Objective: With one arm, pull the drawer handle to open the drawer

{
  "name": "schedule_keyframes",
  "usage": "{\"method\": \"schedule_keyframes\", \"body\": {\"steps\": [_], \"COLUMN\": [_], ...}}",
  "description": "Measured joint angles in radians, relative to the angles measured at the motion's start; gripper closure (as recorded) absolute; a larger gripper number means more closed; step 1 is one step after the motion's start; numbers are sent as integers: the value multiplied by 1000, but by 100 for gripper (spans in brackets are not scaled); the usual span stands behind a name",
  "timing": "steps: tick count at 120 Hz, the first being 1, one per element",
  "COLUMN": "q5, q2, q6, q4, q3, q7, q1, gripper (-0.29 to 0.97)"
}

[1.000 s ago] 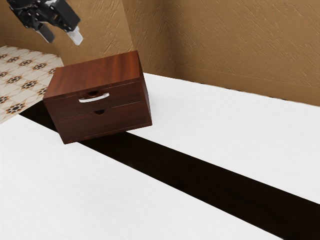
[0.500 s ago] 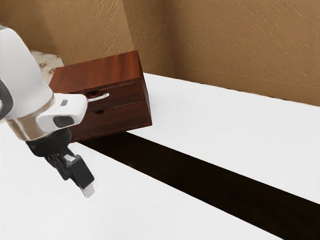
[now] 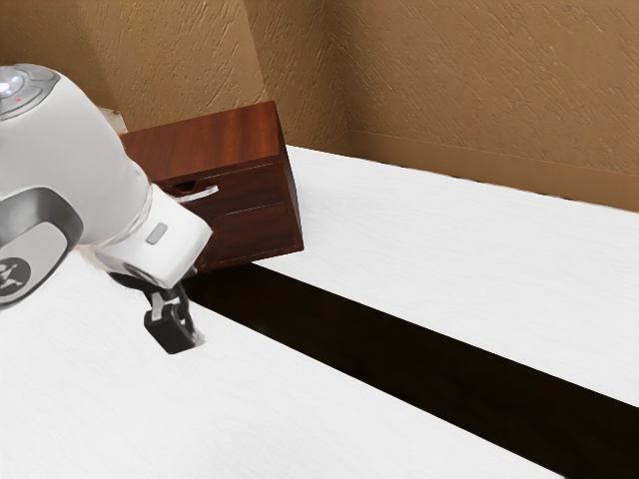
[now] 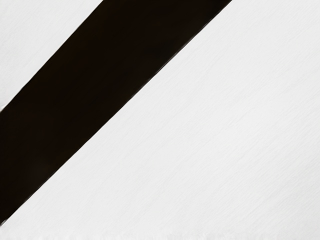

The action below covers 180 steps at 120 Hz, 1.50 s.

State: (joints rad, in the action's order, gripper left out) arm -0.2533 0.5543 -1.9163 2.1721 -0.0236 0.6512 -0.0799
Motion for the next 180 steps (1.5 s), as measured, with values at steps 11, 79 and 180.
{"method": "schedule_keyframes", "body": {"steps": [11, 79, 180], "q5": [-113, -186, -170], "q2": [-32, -263, -245], "q6": [-13, -152, -332], "q4": [-47, -242, -405], "q3": [-301, -850, -1717], "q7": [85, 332, 263], "q1": [-263, -653, -1395], "gripper": [0, 0, 0]}}
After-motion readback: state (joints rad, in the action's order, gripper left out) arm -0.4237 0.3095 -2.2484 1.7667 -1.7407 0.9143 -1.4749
